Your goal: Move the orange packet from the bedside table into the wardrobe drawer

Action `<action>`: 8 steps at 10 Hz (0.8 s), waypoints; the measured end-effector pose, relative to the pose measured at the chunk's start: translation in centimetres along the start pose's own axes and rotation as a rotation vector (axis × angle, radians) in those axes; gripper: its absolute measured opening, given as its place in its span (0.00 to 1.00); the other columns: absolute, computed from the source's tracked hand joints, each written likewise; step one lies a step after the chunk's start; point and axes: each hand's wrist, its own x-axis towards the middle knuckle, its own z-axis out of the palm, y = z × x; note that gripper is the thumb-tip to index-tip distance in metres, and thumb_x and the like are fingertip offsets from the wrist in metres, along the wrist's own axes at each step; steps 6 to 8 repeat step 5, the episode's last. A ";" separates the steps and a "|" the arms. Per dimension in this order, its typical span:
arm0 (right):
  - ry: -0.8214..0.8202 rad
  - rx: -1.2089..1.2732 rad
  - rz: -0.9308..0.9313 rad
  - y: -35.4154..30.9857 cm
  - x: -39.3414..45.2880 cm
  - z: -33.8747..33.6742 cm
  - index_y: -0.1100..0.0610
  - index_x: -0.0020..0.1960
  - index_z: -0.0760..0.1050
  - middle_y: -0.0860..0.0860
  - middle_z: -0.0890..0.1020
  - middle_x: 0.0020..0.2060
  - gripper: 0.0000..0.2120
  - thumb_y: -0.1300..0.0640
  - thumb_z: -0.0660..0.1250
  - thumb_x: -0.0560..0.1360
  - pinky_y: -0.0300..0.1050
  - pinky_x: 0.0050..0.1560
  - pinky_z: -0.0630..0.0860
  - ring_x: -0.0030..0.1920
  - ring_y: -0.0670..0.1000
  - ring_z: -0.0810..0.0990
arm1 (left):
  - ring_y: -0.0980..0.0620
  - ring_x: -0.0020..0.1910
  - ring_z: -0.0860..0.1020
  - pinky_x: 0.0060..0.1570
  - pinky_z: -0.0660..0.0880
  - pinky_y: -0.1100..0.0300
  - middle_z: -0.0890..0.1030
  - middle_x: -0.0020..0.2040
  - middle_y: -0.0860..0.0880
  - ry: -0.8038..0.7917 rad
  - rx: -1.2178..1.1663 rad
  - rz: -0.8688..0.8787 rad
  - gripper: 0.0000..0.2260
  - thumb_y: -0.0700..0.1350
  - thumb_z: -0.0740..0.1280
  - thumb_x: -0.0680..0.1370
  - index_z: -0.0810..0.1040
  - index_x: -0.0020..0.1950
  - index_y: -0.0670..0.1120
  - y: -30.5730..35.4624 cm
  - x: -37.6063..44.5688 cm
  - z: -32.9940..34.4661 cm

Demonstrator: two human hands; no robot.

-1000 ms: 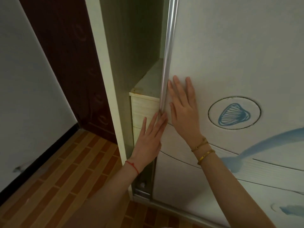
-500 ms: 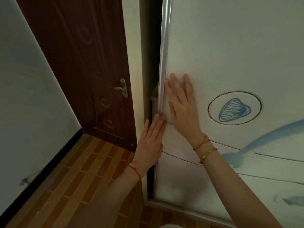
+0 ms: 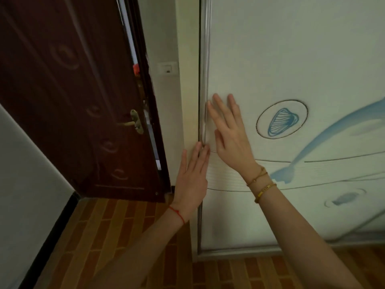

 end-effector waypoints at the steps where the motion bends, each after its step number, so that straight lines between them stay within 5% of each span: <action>1: -0.047 -0.053 0.066 -0.5 -1.1 -0.4 0.57 0.78 0.55 0.53 0.57 0.78 0.30 0.65 0.58 0.77 0.61 0.77 0.52 0.79 0.57 0.48 | 0.45 0.79 0.43 0.76 0.38 0.44 0.51 0.80 0.44 0.013 -0.165 0.036 0.32 0.41 0.61 0.77 0.51 0.79 0.40 0.0 -0.2 -0.9; 5: -0.088 -0.227 0.570 -1.0 -14.4 -7.3 0.55 0.76 0.60 0.51 0.66 0.74 0.27 0.50 0.61 0.80 0.55 0.76 0.59 0.77 0.54 0.58 | 0.51 0.78 0.51 0.77 0.52 0.48 0.60 0.77 0.48 0.067 -0.715 0.245 0.28 0.42 0.64 0.78 0.60 0.77 0.45 0.6 -0.1 -3.9; 8: -0.088 -0.227 0.570 -1.0 -14.4 -7.3 0.55 0.76 0.60 0.51 0.66 0.74 0.27 0.50 0.61 0.80 0.55 0.76 0.59 0.77 0.54 0.58 | 0.51 0.78 0.51 0.77 0.52 0.48 0.60 0.77 0.48 0.067 -0.715 0.245 0.28 0.42 0.64 0.78 0.60 0.77 0.45 0.6 -0.1 -3.9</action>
